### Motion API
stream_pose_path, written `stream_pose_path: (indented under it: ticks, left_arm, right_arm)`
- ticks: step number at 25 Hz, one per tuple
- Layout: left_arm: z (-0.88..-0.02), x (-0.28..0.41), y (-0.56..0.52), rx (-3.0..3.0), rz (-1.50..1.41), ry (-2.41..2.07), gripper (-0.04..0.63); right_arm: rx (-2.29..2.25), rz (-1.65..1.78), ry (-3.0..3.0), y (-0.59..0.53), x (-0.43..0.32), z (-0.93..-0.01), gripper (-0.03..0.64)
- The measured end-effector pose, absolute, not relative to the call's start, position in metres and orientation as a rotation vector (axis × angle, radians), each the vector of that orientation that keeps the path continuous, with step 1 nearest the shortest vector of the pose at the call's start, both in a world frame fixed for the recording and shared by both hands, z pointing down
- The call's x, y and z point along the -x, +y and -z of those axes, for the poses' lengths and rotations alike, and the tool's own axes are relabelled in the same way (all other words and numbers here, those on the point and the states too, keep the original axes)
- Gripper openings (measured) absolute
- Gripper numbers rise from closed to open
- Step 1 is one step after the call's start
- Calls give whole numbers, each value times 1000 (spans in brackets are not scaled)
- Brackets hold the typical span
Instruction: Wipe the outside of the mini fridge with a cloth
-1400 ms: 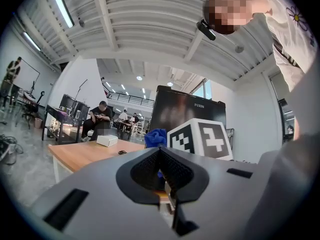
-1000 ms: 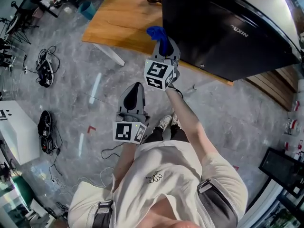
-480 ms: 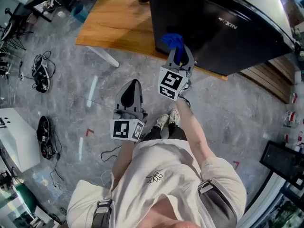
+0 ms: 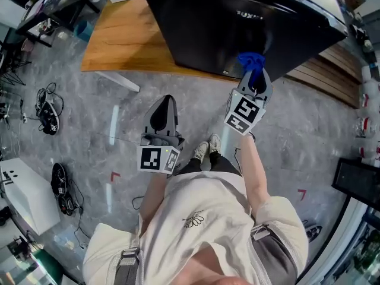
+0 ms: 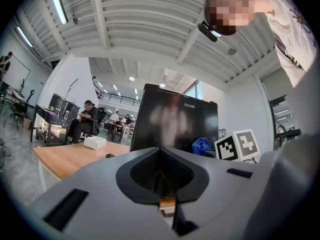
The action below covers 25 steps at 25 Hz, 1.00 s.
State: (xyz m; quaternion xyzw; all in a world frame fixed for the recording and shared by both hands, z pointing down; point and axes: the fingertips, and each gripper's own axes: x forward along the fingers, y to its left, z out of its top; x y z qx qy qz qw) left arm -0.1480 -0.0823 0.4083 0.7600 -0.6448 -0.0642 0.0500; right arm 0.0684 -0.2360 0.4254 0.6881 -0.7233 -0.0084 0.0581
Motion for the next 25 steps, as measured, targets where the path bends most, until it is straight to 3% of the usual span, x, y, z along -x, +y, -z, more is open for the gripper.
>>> stream_pose_path:
  ticks: [13, 25]
  left_arm:
    - [-415, 102, -105, -2419, 156, -1821, 5]
    - [-417, 102, -109, -2427, 144, -1814, 5]
  right_arm:
    - [-2340, -45, -1871, -245, -199, -447, 61]
    - [-2341, 6, -1834, -245, -210, -448, 61]
